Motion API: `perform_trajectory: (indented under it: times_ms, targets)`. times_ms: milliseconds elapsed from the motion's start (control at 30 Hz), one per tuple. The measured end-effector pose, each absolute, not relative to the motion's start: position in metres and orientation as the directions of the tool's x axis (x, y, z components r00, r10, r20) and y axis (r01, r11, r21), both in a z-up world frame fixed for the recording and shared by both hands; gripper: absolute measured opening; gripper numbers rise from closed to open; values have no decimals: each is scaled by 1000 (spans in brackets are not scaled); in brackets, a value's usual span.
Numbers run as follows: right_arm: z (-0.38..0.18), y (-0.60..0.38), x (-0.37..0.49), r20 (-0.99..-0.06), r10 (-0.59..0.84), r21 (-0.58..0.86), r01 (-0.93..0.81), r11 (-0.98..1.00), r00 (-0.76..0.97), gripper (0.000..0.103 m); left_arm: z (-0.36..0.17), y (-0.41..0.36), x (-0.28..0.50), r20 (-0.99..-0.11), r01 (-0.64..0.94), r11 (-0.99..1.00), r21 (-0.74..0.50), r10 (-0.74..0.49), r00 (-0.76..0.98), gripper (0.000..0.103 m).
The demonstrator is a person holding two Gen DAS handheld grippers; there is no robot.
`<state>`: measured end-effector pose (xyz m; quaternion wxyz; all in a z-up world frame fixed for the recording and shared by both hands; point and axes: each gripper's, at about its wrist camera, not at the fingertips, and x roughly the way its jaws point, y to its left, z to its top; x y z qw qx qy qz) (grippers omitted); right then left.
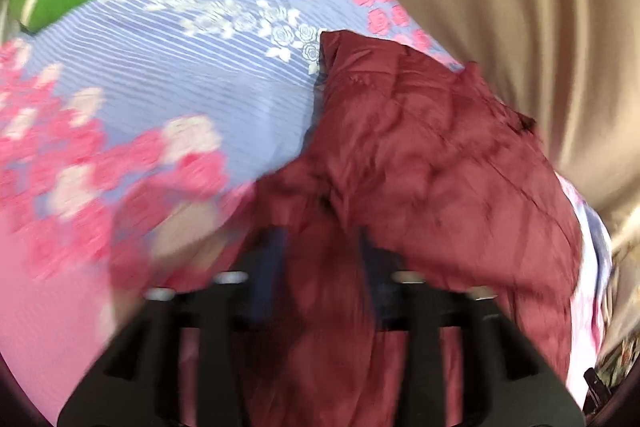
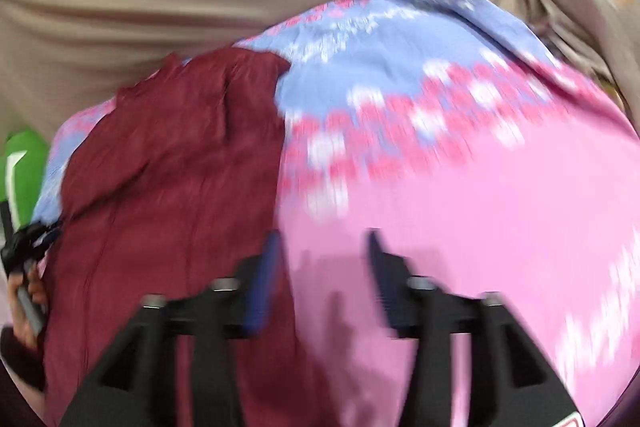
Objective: Fold large clothes
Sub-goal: 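Lift the jacket hem with both tools and fold it toward the collar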
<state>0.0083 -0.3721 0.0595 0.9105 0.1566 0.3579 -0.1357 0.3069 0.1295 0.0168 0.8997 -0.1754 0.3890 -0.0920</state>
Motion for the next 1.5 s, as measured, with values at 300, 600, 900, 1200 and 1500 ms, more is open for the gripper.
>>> perform_trajectory:
  times_ms: [300, 600, 900, 1200, 1500]
  targets:
    - [18, -350, -114, -715, 9, 314, 310, 898, 699, 82, 12, 217, 140, -719, 21, 899, -437, -363, 593, 91]
    - [1, -340, -136, -665, 116, 451, 273, 850, 738, 86, -4, 224, 58, -699, 44, 855, -517, -451, 555, 92]
    - [-8, -334, -129, -614, 254, 595, 228, 770, 747, 15, -6, 198, 57, -706, 82, 832, -549, -514, 487, 18]
    - [40, -314, -166, -475, 122, 511, 161, 844, 871, 3, 56, 208, 8, -559, 192, 807, -558, -537, 633, 5]
    - [120, -296, -255, -149, 76, 399, -10, 917, 986, 3, 145, 226, -70, -291, 360, 762, -538, -569, 769, 5]
